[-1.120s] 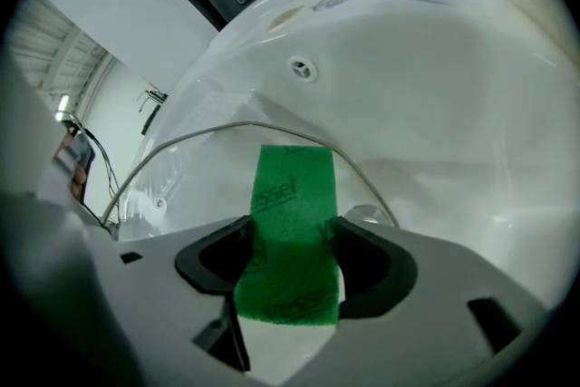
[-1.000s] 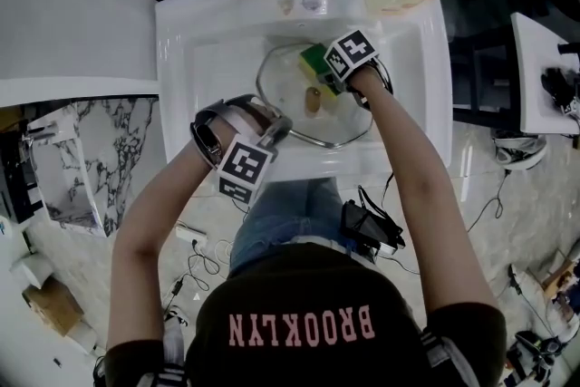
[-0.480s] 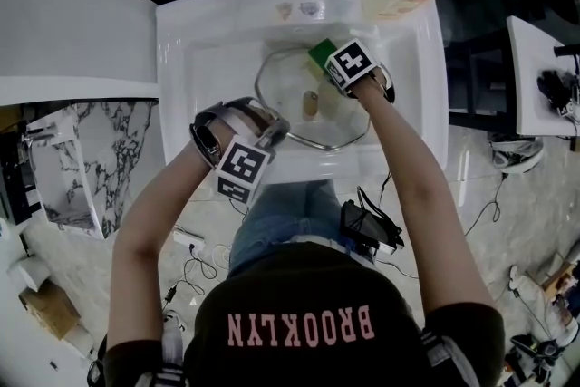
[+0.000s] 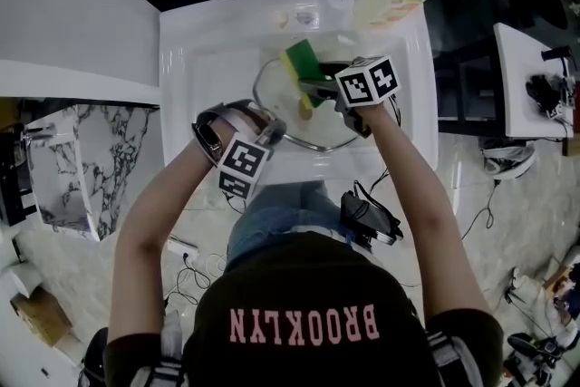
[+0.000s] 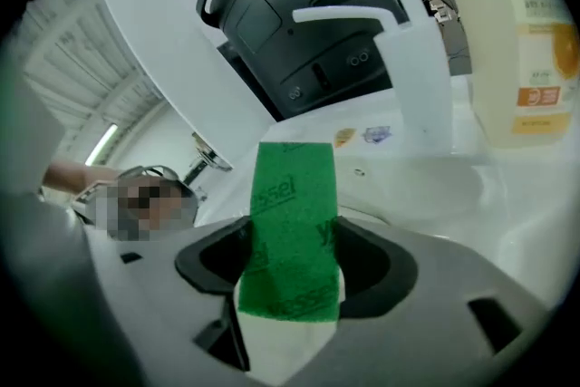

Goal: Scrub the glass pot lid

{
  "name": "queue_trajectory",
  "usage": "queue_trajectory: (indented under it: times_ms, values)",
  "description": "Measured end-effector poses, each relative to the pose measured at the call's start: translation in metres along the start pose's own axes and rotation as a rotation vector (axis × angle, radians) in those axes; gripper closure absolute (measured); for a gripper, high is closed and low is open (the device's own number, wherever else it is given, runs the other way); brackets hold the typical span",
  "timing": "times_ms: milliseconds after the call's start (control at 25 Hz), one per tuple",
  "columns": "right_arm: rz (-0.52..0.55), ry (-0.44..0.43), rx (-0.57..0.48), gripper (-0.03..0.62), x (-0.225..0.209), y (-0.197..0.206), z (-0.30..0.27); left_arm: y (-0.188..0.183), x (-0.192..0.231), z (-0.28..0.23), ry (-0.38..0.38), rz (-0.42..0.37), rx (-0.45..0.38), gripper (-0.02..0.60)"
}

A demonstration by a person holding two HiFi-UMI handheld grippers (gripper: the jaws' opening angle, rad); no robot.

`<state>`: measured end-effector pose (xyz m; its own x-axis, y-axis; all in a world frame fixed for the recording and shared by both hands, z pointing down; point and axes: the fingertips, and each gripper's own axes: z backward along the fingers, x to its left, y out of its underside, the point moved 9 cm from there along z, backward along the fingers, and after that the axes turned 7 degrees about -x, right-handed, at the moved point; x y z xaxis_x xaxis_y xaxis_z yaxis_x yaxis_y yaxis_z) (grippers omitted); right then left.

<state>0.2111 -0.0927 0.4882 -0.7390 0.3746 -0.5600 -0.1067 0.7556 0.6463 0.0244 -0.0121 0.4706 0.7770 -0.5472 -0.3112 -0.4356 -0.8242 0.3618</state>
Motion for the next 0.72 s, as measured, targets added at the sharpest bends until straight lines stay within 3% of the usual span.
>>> queue_trajectory:
  times_ms: [160, 720]
  values:
    - [0.001, -0.090, -0.022, 0.322, 0.022, -0.004, -0.021, -0.002, 0.001, 0.000, -0.004, 0.006, 0.002, 0.529]
    - [0.208, -0.140, 0.239, 0.322, 0.040, 0.004, -0.087, -0.005, 0.003, 0.004, -0.011, 0.002, -0.001, 0.529]
